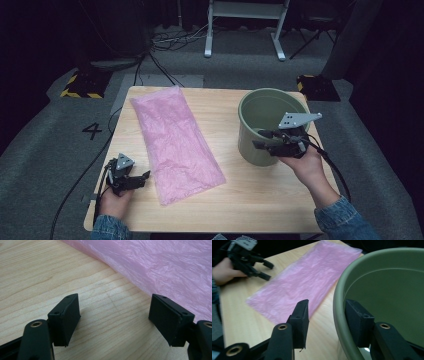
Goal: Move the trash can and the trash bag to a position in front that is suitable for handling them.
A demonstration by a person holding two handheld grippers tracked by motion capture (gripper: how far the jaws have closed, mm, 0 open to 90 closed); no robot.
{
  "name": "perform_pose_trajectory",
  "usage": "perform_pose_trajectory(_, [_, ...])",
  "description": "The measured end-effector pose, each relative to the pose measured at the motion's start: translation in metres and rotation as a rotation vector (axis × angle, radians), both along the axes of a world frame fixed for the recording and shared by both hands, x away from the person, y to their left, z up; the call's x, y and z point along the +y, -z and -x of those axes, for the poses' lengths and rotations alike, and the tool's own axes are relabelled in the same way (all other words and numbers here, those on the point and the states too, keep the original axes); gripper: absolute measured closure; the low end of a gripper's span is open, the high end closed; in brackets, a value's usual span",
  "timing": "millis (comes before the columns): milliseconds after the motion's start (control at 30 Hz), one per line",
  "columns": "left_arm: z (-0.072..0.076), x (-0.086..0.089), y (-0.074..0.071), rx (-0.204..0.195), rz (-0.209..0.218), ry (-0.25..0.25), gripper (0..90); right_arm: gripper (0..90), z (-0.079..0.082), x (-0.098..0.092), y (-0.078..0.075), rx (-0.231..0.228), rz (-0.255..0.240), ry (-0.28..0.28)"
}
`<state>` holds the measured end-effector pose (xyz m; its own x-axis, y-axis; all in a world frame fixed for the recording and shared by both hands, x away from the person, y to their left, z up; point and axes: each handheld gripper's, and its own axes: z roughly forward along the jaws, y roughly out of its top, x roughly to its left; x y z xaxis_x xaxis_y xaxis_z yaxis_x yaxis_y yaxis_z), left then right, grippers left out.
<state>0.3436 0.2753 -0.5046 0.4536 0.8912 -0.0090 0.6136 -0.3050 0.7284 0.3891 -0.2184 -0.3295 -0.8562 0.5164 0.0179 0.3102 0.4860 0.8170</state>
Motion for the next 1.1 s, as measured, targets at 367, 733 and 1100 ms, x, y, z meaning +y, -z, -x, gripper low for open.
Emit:
perform_pose_trajectory(367, [0.0, 0.0, 0.0, 0.0, 0.0, -0.002, 24.5, 55.1, 0.042, 0.009, -0.004, 0.028, -0.01, -0.102])
perform_pose_trajectory(733, [0.0, 0.0, 0.0, 0.001, 0.0, -0.006, 23.6, 54.6, 0.072, 0.024, -0.003, 0.062, -0.022, -0.201])
perform_pose_trajectory(1100, [0.0, 0.0, 0.0, 0.001, -0.001, -0.007, 23.6, 53.2, 0.109, 0.043, -0.003, 0.047, -0.014, -0.285])
